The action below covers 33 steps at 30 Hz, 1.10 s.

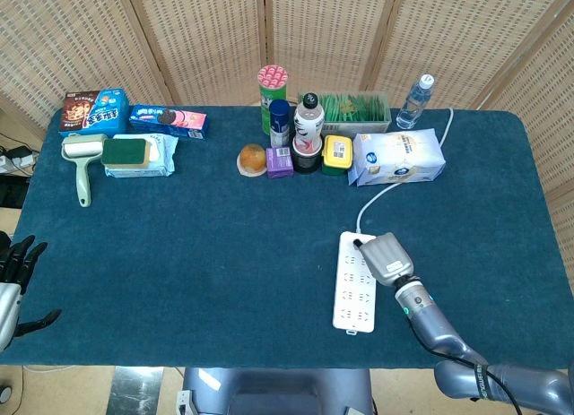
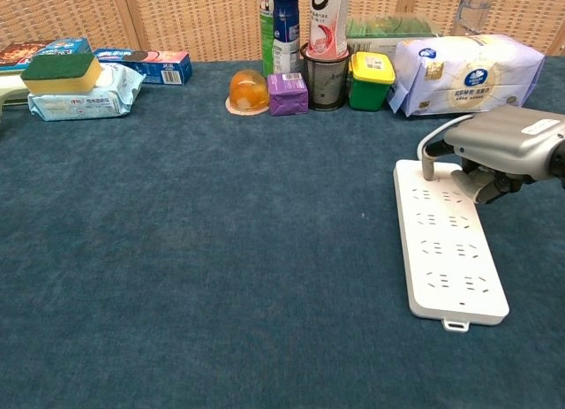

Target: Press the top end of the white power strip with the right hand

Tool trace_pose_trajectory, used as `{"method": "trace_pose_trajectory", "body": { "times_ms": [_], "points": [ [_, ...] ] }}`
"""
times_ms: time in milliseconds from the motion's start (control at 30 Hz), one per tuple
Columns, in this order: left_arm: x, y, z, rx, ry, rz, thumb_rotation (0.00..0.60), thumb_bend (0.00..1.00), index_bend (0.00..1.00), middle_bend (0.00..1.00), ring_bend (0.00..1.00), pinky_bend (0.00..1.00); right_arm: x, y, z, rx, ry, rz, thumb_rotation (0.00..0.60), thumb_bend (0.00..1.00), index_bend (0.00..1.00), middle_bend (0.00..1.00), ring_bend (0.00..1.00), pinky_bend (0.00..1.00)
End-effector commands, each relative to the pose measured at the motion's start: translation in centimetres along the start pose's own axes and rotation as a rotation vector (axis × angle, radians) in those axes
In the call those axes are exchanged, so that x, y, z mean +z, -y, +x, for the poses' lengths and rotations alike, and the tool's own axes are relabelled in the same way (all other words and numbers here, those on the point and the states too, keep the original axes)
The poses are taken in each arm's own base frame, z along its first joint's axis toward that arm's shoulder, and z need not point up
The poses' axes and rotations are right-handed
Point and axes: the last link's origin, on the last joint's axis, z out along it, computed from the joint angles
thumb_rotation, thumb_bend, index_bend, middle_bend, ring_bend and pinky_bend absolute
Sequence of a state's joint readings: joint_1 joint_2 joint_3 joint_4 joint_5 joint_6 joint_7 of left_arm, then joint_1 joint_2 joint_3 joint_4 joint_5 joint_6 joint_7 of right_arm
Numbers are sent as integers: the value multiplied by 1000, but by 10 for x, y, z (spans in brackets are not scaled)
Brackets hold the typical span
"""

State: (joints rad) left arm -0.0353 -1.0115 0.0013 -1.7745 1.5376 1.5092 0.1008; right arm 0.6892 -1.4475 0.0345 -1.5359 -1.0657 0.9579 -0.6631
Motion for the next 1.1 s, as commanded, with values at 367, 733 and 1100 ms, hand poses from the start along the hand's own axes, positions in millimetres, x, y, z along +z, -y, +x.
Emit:
{"method": "trace_pose_trajectory", "body": {
  "times_ms": [367,733,1100],
  "points": [
    [0,0,0,-4,2,1,600,57,0,0,0,58,-8,-1,21,1,-60,5,600,933,341,950,1000,1000],
    [-1,0,0,-14,-1,-5,600,58,0,0,0,58,-38,-12,73,56,-207,-1,600,934,327,913,994,1000],
    [-4,1,0,-23,-5,-5,600,58,0,0,0,58,-85,-62,62,185,-339,-57,600,4,100,127,155,391]
  ]
}}
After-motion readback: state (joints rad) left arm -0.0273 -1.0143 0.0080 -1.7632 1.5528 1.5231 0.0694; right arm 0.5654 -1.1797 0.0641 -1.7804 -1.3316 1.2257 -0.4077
